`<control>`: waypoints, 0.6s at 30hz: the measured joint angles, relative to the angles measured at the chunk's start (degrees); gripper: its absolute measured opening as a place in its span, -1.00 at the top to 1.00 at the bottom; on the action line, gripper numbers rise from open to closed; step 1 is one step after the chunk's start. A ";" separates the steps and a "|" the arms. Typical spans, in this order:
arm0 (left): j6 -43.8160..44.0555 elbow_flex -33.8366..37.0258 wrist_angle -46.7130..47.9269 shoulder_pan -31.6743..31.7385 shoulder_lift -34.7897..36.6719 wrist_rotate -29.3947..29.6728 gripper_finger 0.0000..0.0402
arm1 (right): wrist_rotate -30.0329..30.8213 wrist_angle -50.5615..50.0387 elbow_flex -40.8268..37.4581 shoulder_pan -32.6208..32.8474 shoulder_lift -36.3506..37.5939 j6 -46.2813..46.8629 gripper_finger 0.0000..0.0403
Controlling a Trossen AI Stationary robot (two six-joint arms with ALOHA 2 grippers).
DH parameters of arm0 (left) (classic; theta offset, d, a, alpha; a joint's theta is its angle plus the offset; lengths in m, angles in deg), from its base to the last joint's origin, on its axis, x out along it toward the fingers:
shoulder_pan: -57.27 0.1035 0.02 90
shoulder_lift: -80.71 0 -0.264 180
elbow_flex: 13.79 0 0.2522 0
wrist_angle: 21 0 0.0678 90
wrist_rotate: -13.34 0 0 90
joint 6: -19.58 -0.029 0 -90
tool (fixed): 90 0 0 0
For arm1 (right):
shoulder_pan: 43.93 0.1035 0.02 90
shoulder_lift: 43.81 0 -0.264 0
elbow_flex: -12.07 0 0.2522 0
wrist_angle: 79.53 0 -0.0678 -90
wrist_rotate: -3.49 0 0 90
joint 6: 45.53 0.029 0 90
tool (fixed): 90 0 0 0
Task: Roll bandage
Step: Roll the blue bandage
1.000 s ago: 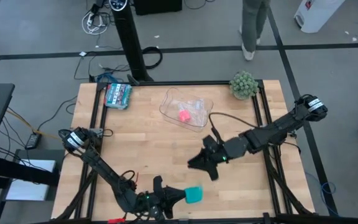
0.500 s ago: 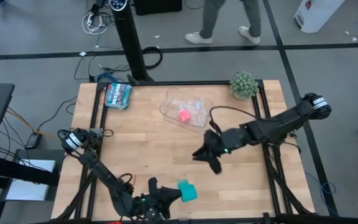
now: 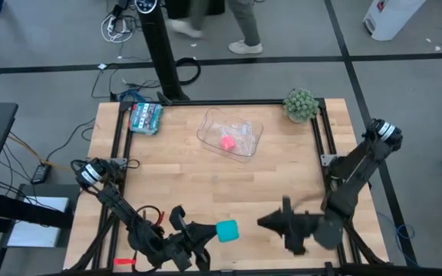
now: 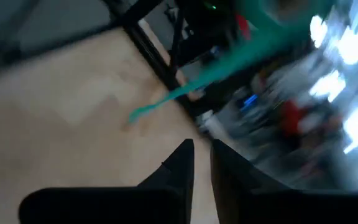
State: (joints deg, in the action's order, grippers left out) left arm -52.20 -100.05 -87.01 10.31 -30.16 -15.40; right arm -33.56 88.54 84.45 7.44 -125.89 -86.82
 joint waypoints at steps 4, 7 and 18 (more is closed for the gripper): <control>6.23 -2.30 0.06 0.86 0.00 -0.43 0.94 | 6.01 9.73 0.01 1.84 -6.40 -27.88 0.83; 12.21 -4.15 1.15 1.33 0.00 -0.34 0.94 | 13.39 19.33 0.10 1.42 -10.57 -40.59 0.82; 18.62 -11.92 3.48 0.73 -0.04 4.74 0.94 | 14.69 19.59 3.84 0.51 -11.72 -45.88 0.39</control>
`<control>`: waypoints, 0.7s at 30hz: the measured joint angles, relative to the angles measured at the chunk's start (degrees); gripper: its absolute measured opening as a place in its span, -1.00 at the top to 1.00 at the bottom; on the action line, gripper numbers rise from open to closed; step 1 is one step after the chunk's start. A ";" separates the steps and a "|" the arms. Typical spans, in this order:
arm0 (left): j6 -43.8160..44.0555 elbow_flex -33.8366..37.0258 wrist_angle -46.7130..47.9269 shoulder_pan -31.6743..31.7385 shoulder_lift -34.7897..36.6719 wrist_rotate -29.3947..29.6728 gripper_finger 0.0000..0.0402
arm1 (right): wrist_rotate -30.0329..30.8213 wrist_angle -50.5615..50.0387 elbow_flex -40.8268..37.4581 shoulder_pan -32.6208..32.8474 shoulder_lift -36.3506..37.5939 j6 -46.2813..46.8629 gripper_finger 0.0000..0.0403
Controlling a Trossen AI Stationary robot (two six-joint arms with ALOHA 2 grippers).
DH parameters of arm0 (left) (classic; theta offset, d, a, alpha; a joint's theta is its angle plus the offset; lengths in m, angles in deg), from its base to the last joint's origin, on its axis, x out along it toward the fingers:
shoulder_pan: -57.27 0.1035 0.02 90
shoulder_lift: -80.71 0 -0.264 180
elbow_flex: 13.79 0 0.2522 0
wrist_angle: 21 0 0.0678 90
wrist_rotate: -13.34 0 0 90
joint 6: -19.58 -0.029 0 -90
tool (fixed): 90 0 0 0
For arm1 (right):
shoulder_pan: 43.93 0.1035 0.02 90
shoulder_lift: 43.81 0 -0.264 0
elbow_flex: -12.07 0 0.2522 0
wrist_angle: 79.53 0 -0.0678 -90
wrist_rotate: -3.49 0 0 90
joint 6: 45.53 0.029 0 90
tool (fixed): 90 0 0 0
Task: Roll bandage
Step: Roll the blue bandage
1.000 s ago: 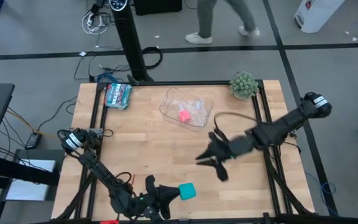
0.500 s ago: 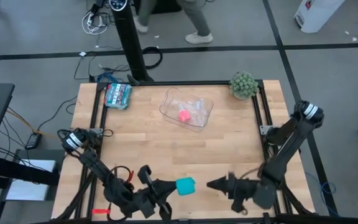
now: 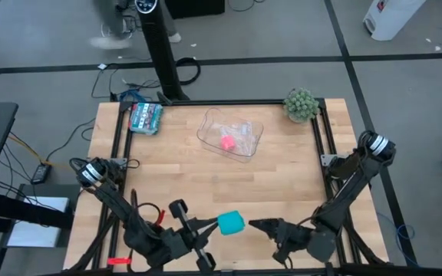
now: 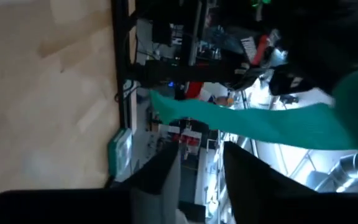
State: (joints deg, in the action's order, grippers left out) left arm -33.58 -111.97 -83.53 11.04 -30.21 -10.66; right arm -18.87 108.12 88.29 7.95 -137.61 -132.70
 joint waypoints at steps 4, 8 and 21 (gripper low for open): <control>2.17 -1.09 3.66 -0.01 -0.04 0.14 0.94 | -0.43 -1.72 0.00 -1.79 0.00 -3.38 0.12; 4.18 -1.24 4.56 0.10 -0.04 0.11 0.94 | -1.66 -1.82 0.00 -2.15 0.00 -11.29 -0.10; 5.84 -1.22 3.73 0.05 -0.04 -0.52 0.94 | -4.74 13.01 0.00 -1.51 0.06 -28.90 0.05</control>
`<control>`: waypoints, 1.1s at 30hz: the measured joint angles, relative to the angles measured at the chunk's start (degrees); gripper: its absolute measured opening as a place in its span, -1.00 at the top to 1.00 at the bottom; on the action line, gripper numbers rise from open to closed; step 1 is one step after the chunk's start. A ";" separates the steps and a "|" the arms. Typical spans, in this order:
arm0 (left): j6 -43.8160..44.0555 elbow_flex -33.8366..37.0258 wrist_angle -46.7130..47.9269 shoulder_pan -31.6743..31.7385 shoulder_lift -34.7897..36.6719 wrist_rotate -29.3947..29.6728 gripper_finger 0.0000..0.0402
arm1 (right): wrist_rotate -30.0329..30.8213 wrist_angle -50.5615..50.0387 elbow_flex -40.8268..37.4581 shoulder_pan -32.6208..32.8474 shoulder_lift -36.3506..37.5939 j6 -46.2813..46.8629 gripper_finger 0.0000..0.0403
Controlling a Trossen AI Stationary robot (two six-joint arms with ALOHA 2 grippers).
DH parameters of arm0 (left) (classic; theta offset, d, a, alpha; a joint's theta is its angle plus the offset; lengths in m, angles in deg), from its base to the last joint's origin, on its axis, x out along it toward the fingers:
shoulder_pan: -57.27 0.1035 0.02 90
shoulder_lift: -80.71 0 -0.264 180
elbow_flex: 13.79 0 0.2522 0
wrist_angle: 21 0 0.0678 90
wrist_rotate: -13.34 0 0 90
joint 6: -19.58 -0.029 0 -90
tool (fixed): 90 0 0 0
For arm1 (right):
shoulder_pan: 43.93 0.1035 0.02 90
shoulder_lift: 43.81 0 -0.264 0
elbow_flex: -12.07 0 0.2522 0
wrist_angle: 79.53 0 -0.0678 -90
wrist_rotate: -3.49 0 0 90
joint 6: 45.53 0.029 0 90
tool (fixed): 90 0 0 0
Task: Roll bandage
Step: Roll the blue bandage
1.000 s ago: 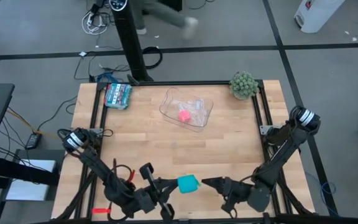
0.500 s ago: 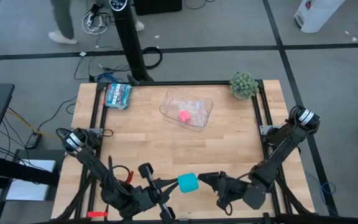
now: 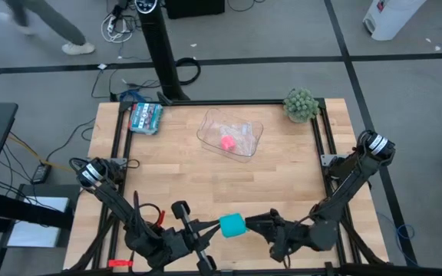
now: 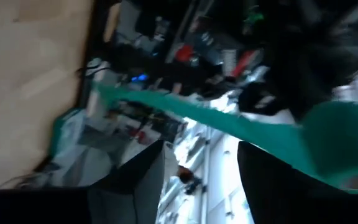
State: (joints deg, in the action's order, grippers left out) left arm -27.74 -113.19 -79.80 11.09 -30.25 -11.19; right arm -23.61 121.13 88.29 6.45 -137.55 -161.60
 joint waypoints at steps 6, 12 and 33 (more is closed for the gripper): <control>2.92 0.00 -1.39 -0.05 0.00 -0.82 0.94 | -6.51 1.93 0.00 0.65 0.03 -9.10 0.10; 3.45 0.00 -1.85 -0.10 0.00 -1.18 0.94 | -9.46 4.70 -0.02 0.84 0.03 -14.64 0.10; 5.58 0.02 -1.83 -0.06 0.00 -2.74 0.94 | -10.71 -0.25 -0.02 -4.53 0.01 -20.70 0.24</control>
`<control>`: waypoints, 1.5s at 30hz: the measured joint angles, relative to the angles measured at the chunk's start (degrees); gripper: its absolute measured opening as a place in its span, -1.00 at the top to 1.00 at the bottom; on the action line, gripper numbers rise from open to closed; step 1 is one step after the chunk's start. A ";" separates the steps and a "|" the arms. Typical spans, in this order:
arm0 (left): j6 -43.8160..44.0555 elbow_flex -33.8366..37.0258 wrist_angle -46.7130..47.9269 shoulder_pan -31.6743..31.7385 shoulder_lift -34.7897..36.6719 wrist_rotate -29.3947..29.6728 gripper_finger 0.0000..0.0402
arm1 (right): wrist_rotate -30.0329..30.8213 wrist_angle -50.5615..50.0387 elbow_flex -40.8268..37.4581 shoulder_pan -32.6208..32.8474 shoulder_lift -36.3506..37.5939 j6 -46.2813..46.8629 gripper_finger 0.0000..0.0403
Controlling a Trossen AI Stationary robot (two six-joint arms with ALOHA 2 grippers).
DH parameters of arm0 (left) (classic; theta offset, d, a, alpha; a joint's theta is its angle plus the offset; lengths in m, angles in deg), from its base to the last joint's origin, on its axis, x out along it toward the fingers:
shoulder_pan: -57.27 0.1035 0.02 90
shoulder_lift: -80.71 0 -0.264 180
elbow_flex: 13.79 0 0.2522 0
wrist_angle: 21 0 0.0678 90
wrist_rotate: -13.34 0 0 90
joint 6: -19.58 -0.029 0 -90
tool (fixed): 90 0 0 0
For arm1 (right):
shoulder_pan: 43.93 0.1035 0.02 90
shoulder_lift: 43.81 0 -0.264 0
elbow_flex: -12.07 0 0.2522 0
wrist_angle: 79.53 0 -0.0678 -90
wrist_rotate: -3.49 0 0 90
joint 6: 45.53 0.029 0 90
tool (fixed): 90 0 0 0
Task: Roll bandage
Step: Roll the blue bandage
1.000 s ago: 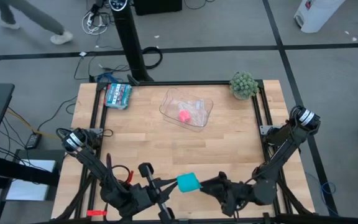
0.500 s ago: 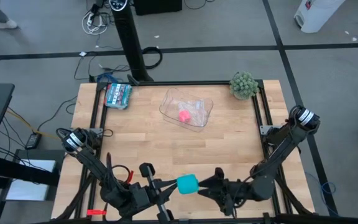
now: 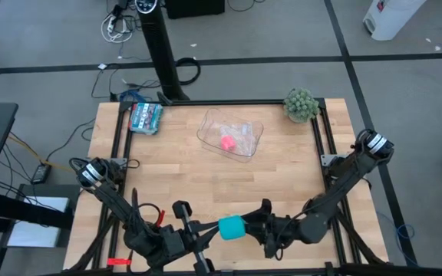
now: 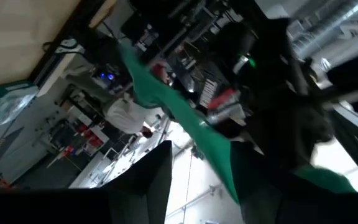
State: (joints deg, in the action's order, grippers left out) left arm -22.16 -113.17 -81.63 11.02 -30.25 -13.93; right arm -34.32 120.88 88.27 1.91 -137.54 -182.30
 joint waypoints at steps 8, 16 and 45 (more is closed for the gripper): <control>-1.33 0.00 0.18 0.12 0.00 0.01 0.94 | -4.97 -4.76 -0.01 -1.49 -0.97 7.14 0.47; -3.44 0.02 0.53 0.34 0.00 0.76 0.94 | -7.12 -5.02 -0.02 -1.57 -2.89 19.46 0.96; -28.57 0.04 31.32 7.30 -2.52 -1.18 0.94 | -7.11 -3.12 7.65 10.36 -0.88 49.44 1.00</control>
State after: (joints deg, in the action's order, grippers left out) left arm -50.73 -113.13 -50.31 18.32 -32.77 -15.11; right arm -41.43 117.76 95.92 12.27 -138.43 -132.86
